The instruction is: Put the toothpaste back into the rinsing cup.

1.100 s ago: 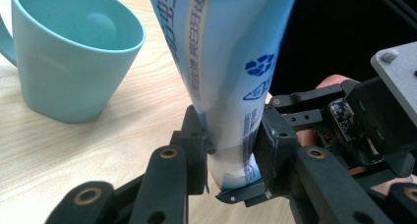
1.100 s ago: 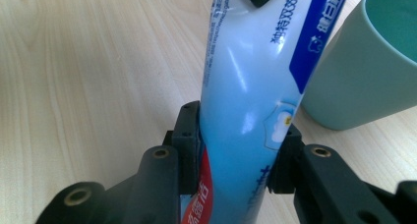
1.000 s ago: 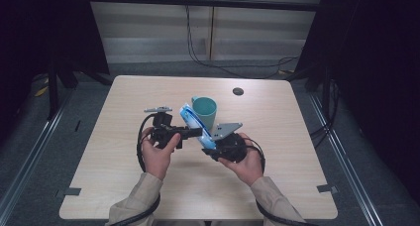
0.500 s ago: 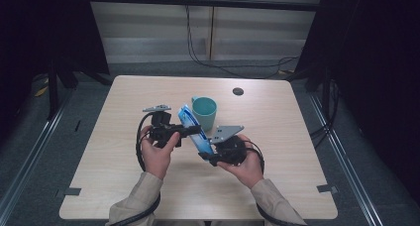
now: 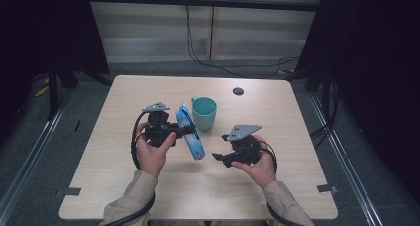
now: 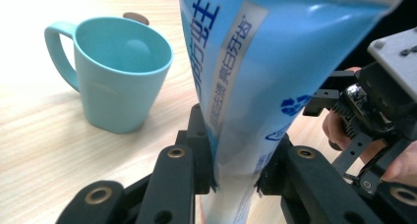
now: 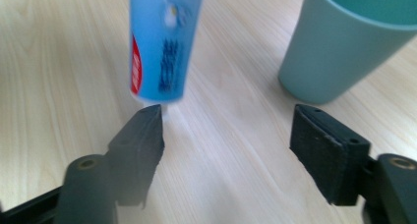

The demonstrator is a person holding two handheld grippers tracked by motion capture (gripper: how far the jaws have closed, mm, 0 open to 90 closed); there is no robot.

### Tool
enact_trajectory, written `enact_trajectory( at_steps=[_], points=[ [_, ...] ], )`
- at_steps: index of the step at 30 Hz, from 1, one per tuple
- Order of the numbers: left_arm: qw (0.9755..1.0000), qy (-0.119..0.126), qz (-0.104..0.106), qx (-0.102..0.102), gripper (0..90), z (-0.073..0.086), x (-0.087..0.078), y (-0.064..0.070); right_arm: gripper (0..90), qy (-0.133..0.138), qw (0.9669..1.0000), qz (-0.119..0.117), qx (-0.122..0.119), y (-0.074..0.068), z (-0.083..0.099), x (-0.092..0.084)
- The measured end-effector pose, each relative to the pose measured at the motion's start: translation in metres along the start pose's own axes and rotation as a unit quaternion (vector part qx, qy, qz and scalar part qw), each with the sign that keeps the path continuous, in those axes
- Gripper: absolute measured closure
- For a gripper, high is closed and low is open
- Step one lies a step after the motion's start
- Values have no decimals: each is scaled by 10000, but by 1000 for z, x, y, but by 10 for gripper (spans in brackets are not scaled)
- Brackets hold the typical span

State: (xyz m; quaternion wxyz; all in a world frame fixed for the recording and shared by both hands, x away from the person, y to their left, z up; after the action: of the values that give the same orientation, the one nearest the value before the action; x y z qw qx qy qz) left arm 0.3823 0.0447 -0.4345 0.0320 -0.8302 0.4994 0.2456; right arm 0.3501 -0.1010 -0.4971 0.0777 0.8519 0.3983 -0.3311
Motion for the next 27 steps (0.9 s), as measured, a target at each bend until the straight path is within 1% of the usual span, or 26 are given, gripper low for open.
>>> enact_trajectory(
  at_steps=[3,4,6,8,9,10,11,13,14,15,17,18,19,20,21,22,23,24,25,27],
  points=[
    [9999,-70,-63,122,735,-2,-1,0,248,-64,9999,72,65,7,8,-2],
    [9997,-97,-114,168,735,-3,-2,0,239,-87,9999,65,71,8,11,-2],
    [9997,-94,-149,192,735,-5,-2,-1,219,-116,9998,159,94,13,19,-3],
    [9996,-65,-167,203,735,-6,-2,-2,190,-124,9996,136,204,15,24,-3],
    [9995,-63,-189,237,735,-7,-2,-1,190,-119,9996,166,214,16,26,-3],
    [9995,-62,-179,270,735,-8,-2,0,190,-105,9993,226,286,19,29,-3],
    [9993,-85,-171,306,735,-8,-1,2,190,-45,9991,221,364,20,29,-4],
    [9993,-91,-90,345,735,-9,0,6,203,37,9987,291,422,22,26,-4],
    [9992,-109,-71,375,735,-10,1,8,213,75,9982,413,427,24,23,-5],
    [9991,-100,-60,396,735,-11,2,10,230,119,9980,453,429,25,20,-5],
    [9991,-101,-21,411,734,-12,3,12,237,237,9970,549,489,28,11,-5],
    [9991,-84,11,404,734,-13,4,14,232,319,9968,539,495,28,3,-4],
    [9990,-87,49,426,734,-13,5,16,233,328,9968,570,459,28,-1,-3],
    [9990,-91,82,435,734,-13,6,17,234,346,9961,691,425,29,-6,-2],
    [9990,-75,125,434,734,-15,7,19,237,354,9955,763,428,30,-9,-1],
    [9990,-75,125,434,734,-15,7,19,237,354,9955,763,428,30,-9,-1],
    [9989,-60,152,447,734,-16,8,20,237,358,9942,897,475,31,-15,3],
    [9989,-44,163,436,734,-16,9,21,238,377,9935,958,489,32,-18,5],
    [9988,-32,180,450,734,-17,9,23,241,395,9938,905,509,29,-20,7],
    [9989,52,204,414,733,-19,10,24,247,351,9948,825,478,23,-23,12]
  ],
)
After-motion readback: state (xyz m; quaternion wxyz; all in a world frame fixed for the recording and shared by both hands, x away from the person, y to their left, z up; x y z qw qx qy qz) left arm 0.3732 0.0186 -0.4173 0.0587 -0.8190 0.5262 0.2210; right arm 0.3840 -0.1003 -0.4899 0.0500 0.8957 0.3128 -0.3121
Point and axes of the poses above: each handheld gripper's, and its own axes: x roughly forward along the jaws, z roughly out of its underside, y roughly to its right, the point moved 9 cm from there along x, roughly forward along the jaws, and after that the axes turned 14 degrees about x, right-handed, at the moved point
